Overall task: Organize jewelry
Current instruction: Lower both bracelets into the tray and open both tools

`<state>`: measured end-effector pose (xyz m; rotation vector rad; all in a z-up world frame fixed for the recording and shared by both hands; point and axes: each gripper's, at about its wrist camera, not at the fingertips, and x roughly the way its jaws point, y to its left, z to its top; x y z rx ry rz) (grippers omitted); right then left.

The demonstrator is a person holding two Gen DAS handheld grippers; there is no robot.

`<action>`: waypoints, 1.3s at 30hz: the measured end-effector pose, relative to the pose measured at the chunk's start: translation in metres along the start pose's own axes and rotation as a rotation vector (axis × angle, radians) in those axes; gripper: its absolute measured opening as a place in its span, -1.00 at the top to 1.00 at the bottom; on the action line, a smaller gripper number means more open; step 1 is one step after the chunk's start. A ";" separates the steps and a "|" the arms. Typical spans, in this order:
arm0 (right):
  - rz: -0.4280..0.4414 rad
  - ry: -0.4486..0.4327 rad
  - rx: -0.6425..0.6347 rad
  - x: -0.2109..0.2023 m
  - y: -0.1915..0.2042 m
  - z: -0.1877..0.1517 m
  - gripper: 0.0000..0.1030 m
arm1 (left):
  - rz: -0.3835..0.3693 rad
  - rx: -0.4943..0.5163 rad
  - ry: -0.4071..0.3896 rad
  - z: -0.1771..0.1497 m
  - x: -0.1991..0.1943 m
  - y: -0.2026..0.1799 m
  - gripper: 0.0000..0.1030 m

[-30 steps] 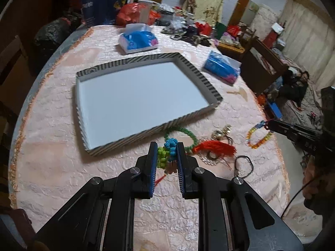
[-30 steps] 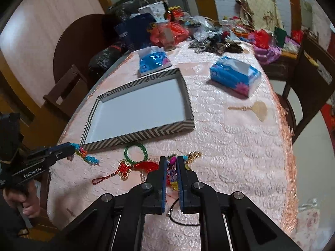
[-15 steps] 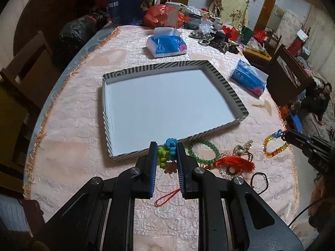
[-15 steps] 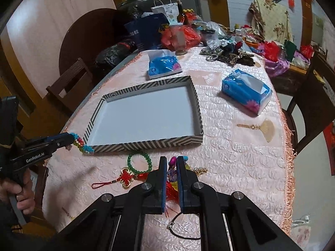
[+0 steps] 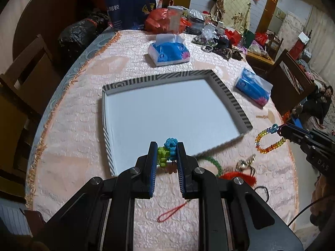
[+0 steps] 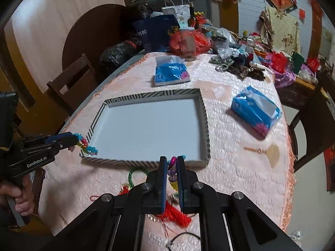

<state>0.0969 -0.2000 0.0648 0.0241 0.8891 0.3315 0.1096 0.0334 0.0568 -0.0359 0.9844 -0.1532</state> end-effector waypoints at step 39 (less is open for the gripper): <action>0.060 0.195 0.157 0.159 -0.019 0.028 0.77 | 0.116 -0.091 0.119 0.006 0.127 0.064 0.02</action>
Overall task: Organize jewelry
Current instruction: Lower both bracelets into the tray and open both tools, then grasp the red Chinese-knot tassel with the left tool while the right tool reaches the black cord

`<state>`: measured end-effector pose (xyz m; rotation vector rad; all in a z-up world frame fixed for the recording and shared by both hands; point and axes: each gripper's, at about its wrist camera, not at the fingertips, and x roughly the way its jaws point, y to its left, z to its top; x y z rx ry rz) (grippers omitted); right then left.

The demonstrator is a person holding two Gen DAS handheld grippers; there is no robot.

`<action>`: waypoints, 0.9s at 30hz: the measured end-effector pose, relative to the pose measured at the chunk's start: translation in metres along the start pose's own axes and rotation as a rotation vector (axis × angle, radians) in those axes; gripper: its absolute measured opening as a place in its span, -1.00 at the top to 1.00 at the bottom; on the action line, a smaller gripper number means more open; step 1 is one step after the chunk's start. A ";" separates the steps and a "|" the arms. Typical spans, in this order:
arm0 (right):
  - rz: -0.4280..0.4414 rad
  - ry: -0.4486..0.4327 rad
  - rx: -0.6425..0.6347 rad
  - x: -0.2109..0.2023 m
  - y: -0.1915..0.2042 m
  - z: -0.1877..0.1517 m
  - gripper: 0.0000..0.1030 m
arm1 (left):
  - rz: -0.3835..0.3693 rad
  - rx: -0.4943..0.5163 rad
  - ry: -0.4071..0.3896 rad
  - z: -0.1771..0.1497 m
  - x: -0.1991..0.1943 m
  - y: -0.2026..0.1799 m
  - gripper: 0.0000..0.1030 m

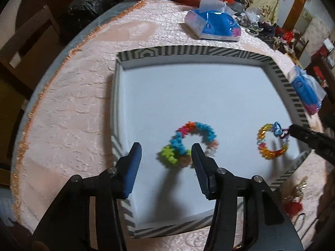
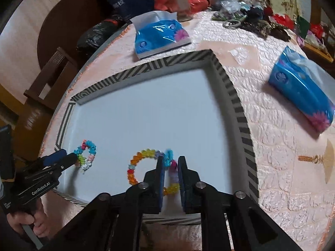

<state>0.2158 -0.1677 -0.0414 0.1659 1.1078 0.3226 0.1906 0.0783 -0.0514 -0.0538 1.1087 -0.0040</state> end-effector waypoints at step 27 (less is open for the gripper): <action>-0.136 -0.119 0.005 -0.089 -0.019 -0.066 0.16 | -0.032 0.066 -0.122 -0.059 -0.072 -0.009 -0.33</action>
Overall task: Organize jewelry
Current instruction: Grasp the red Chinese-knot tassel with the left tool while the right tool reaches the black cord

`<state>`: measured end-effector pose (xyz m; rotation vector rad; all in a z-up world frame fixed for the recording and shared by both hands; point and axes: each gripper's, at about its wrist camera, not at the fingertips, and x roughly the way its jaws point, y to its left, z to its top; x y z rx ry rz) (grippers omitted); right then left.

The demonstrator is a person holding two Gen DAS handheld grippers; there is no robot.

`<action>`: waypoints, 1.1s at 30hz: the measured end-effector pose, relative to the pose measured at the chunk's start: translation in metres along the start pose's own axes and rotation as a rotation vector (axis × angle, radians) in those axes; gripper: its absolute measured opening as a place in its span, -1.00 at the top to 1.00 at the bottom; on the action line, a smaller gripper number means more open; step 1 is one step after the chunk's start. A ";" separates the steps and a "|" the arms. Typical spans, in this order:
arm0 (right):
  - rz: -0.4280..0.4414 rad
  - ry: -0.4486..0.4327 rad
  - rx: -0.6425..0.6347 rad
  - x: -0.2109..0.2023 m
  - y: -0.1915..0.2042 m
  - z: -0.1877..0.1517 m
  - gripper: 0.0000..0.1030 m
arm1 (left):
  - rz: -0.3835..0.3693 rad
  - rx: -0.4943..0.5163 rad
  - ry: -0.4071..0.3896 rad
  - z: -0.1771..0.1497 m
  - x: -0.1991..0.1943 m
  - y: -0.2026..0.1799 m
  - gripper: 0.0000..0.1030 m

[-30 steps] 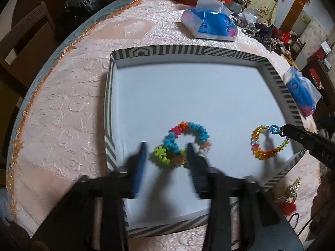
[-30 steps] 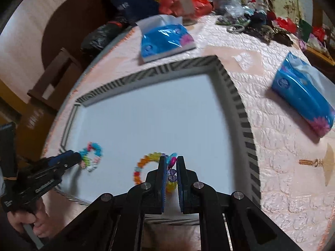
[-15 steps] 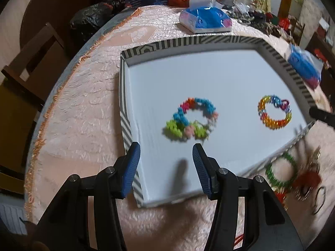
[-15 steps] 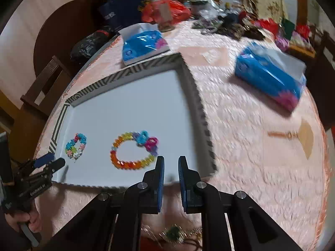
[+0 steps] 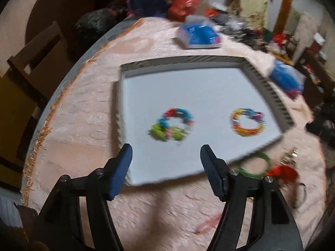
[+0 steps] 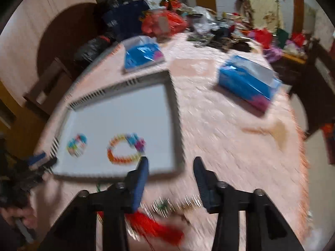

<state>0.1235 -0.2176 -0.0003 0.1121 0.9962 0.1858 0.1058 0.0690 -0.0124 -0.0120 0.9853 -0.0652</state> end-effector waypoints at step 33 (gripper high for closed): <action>-0.016 0.081 0.128 -0.064 -0.007 -0.183 0.16 | -0.243 0.266 0.125 -0.060 0.018 -0.082 0.18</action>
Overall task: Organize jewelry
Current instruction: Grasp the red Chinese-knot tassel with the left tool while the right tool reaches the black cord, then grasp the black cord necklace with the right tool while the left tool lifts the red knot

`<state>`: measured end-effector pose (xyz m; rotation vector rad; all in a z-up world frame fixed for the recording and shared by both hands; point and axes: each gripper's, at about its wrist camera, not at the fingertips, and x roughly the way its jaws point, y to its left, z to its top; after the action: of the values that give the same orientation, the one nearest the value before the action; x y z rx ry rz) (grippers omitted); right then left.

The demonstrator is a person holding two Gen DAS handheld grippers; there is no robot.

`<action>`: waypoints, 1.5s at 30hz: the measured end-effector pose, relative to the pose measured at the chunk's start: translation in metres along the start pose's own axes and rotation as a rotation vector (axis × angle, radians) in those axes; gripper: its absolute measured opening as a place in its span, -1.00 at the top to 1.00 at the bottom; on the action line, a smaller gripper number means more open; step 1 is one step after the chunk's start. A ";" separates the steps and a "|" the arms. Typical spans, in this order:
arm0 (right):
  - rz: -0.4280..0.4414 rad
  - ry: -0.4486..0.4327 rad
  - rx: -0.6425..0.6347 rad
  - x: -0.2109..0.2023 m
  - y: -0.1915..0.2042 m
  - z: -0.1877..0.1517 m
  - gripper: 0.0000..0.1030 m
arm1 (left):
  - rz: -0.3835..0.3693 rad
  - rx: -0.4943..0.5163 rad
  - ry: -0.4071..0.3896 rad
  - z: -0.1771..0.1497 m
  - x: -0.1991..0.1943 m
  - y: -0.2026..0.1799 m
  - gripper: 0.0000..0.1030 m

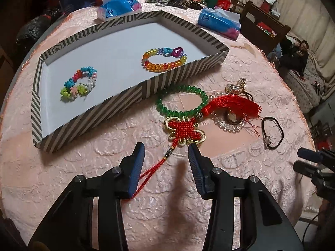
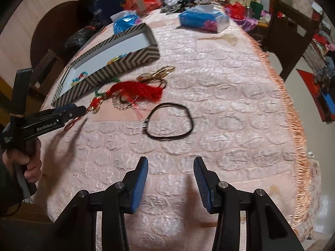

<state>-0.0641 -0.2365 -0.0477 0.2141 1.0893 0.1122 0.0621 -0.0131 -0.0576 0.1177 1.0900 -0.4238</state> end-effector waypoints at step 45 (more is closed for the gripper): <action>0.124 -0.012 -0.113 0.058 0.023 0.046 0.50 | 0.061 -0.092 -0.037 -0.044 -0.053 0.023 0.25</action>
<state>0.0036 -0.2085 -0.0727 0.1804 1.0541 0.2821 0.0137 0.0360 -0.0337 0.0617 1.0654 -0.3191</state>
